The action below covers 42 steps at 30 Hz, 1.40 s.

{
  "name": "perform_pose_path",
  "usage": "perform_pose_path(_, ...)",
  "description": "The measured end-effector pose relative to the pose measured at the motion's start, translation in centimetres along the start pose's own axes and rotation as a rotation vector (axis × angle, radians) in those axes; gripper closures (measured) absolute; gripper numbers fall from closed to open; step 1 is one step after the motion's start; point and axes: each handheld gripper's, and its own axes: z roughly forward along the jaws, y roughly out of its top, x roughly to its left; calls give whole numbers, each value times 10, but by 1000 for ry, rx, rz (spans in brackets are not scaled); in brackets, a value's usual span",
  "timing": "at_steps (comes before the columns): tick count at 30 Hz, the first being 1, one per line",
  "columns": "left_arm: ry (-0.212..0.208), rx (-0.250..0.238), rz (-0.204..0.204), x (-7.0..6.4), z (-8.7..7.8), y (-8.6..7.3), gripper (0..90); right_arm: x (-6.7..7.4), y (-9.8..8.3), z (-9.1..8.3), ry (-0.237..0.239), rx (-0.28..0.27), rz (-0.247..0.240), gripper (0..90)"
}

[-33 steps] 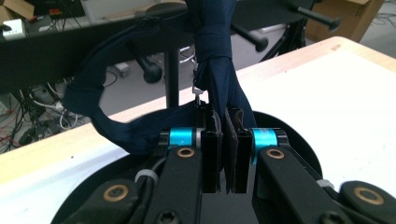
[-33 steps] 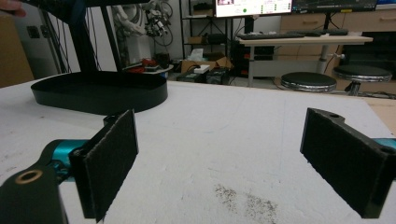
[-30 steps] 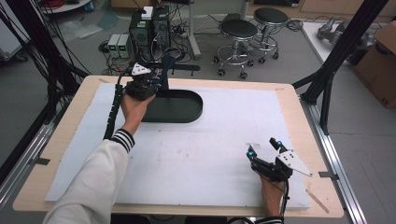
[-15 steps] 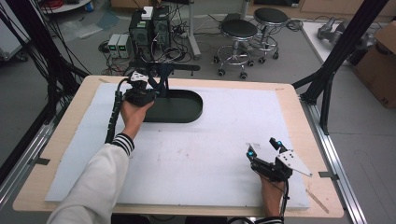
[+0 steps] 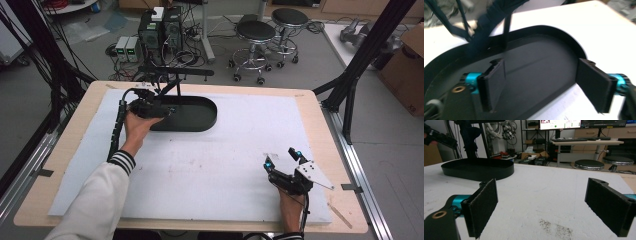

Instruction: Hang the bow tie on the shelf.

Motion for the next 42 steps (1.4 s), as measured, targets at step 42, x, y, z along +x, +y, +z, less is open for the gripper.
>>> perform_pose_path(42, 16, -526, 130, 28, -148, -182, 96, 3, -1, -1, -15, -8, -20, 103)
